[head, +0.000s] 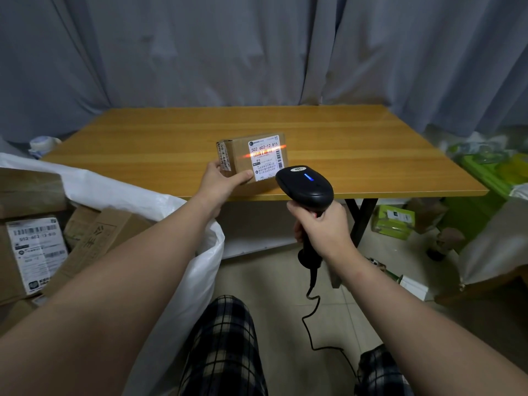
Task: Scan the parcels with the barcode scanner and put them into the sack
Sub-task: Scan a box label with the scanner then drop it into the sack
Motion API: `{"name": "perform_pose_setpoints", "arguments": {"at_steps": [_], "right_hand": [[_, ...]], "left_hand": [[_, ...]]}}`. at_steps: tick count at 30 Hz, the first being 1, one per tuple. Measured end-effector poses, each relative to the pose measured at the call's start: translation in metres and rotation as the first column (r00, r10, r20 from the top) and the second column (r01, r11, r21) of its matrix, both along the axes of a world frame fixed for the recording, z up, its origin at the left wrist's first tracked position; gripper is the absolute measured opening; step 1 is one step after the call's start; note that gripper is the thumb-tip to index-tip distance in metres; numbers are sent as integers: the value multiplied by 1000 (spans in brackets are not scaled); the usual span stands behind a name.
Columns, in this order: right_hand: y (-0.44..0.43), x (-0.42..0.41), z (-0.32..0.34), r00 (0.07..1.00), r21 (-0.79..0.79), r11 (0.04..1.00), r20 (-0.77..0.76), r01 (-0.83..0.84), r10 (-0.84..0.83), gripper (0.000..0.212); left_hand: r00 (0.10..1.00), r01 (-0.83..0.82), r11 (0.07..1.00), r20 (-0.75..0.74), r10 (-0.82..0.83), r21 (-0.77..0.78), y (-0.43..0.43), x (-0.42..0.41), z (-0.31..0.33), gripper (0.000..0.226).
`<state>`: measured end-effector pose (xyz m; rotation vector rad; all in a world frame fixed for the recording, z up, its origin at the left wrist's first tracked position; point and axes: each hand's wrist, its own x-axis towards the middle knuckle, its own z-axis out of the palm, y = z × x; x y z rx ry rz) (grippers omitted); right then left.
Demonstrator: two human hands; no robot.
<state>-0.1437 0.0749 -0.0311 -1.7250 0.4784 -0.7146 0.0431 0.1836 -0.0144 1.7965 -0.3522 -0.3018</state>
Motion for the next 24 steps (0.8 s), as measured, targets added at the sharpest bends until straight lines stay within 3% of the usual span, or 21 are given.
{"name": "perform_pose_setpoints", "arguments": {"at_steps": [7, 11, 13, 17, 19, 24], "right_hand": [[18, 9, 8, 981, 76, 979, 7, -192, 192, 13], [43, 34, 1, 957, 118, 966, -155, -230, 247, 25], [62, 46, -5, 941, 141, 962, -217, -235, 262, 31], [99, 64, -20, 937, 87, 975, -271, -206, 222, 47], [111, 68, -25, 923, 73, 980, -330, -183, 196, 42], [123, 64, -24, 920, -34, 991, -378, -126, 104, 32]], "left_hand": [[985, 3, 999, 170, -9, 38, 62, -13, 32, 85], [964, -47, 996, 266, 26, 71, 145, -17, 56, 62], [961, -45, 986, 275, 0, 158, 182, -22, 64, 51], [953, 26, 948, 278, -119, 316, 226, -34, 73, 52], [944, 32, 923, 293, -155, 383, 238, -38, 81, 47], [892, -157, 843, 440, -102, 514, 259, -37, 96, 48]]}}
